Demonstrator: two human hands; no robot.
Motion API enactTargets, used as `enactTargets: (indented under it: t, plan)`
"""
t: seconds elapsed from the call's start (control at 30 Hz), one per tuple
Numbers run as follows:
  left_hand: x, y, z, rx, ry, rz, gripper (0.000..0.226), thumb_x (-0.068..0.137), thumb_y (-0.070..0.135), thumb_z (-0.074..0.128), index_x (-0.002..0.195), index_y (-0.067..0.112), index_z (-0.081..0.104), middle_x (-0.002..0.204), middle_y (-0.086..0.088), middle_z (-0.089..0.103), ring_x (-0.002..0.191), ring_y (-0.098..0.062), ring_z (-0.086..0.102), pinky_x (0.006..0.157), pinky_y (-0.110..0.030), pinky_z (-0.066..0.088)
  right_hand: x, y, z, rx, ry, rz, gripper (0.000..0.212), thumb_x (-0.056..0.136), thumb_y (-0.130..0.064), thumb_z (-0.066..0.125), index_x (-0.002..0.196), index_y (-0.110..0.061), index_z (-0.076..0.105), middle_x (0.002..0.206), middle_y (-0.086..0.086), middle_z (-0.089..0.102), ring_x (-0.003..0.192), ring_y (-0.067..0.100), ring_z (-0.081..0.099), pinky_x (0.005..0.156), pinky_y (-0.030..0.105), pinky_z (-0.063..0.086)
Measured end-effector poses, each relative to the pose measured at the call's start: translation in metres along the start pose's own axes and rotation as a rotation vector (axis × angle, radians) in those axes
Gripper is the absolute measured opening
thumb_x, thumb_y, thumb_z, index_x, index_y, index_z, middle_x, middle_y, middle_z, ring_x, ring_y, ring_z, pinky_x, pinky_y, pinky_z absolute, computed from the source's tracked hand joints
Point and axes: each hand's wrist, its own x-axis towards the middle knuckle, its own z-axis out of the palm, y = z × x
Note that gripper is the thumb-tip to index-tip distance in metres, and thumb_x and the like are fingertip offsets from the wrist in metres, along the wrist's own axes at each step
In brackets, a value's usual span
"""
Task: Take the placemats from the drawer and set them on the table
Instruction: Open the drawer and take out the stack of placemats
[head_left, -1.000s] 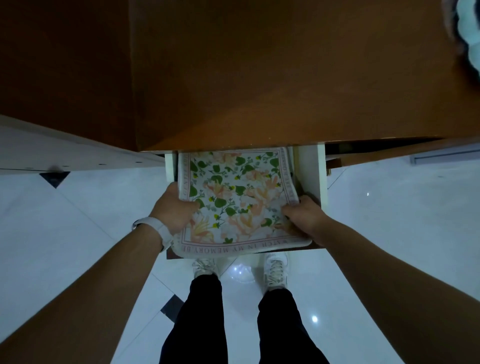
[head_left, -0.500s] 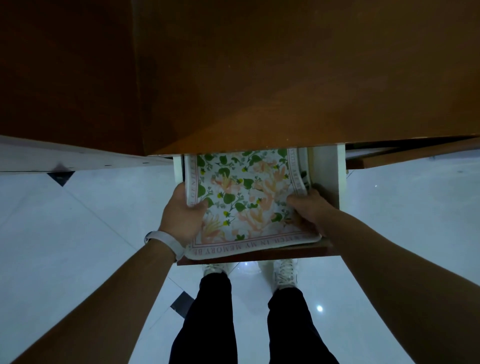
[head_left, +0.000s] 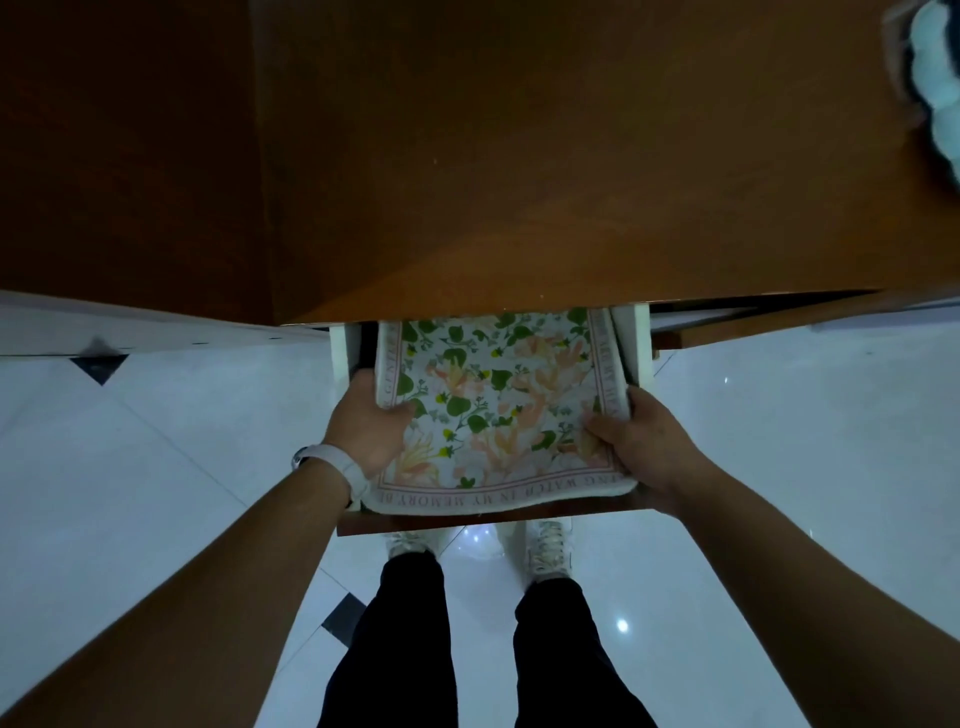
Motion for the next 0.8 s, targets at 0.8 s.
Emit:
enactTargets:
  t: [0.8]
  plan:
    - [-0.111,0.005,0.059,-0.07,0.03,-0.114,0.035,0.082,0.013,0.074,0.107,0.016,0.051,0.091,0.001,0.063,0.07,-0.02,0.064,0.058,-0.032,0.055,-0.087,0.038,-0.078,-0.535,0.102,-0.084,0.032,0.081,-0.011,0.061,0.108,-0.016,0.044,0.098,-0.002,0.062,0.086,0.016,0.063,0.069,0.036,0.06]
